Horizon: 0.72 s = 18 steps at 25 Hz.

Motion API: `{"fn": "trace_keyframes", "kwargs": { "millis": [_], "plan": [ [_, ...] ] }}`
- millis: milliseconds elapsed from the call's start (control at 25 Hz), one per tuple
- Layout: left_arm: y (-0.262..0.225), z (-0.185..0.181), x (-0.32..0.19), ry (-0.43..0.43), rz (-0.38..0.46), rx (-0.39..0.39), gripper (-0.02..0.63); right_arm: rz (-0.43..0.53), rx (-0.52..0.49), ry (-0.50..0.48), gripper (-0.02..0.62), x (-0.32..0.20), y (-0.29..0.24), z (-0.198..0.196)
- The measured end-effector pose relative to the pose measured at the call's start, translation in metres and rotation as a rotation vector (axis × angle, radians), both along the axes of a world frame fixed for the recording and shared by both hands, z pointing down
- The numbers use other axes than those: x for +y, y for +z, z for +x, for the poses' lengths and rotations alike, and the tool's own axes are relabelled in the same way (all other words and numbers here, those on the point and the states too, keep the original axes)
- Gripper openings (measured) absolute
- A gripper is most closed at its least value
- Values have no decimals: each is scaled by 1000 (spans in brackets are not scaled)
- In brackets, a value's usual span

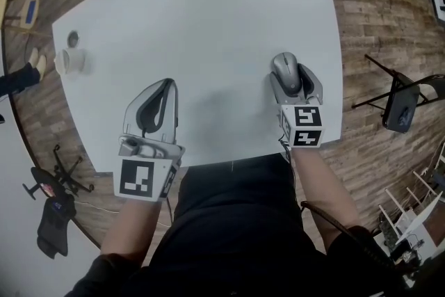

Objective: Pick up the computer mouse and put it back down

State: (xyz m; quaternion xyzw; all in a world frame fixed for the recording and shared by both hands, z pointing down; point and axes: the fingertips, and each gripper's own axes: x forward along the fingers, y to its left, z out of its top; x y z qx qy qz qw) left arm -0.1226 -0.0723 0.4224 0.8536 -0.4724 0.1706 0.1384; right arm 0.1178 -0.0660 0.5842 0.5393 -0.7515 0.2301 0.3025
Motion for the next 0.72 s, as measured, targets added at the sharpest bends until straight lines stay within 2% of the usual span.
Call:
{"fn": "trace_keyframes", "kwargs": {
  "millis": [280,480,720],
  "plan": [
    [-8,9,4,-13,-6,24,0,29,-1,21,302,1,-14,9],
    [-24,12,3,-30,31,76,0,57,-14,39,302,2,-28,13],
    [-42,15,0,-53,73,101,0,95,-12,56,302,-1,-48,27]
  ]
}}
